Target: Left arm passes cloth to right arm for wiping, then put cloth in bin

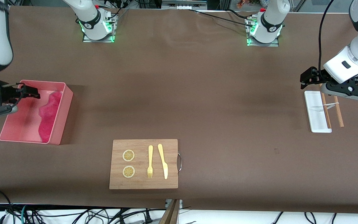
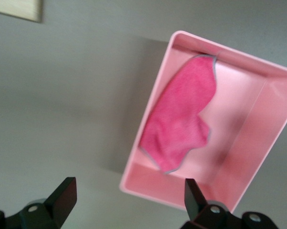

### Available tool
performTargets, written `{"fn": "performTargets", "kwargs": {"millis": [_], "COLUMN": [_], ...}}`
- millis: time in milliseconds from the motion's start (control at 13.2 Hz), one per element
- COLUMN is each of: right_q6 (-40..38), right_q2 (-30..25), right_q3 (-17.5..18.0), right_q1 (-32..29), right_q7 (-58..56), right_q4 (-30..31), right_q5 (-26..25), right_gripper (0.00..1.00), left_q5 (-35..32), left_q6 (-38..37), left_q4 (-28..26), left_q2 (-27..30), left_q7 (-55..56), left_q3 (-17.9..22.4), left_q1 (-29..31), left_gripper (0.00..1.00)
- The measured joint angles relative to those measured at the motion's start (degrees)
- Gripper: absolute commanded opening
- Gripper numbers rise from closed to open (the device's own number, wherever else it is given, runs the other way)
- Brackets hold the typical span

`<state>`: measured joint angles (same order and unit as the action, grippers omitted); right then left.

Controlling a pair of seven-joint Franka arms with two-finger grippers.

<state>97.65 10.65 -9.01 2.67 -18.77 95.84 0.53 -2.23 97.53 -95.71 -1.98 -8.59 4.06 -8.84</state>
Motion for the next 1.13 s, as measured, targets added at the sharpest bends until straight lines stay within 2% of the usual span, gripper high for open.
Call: {"fn": "performTargets", "kwargs": {"millis": [151,453,1132], "right_q6": [-3.31,-8.28,-8.75], "right_q2": [-4.13,-10.39,-10.92], "right_q3": [3.15,7.15,8.43], "right_q1": [0.20,0.50,0.52], "right_q7": [6.07,12.01,12.26], "right_q4": [-0.05,-0.05,0.00], "right_q5": [0.00,0.00,0.14], "right_gripper": [1.00,1.00,1.00], "left_q5": [0.00,0.00,0.00], "left_q6": [-0.02,-0.04,-0.04], "left_q4": [0.00,0.00,0.00], "left_q2": [0.00,0.00,-0.02], "left_q7": [0.00,0.00,0.00], "left_q3": [0.00,0.01,0.01], "left_q1": [0.00,0.00,0.00], "left_gripper": [1.00,1.00,1.00]}}
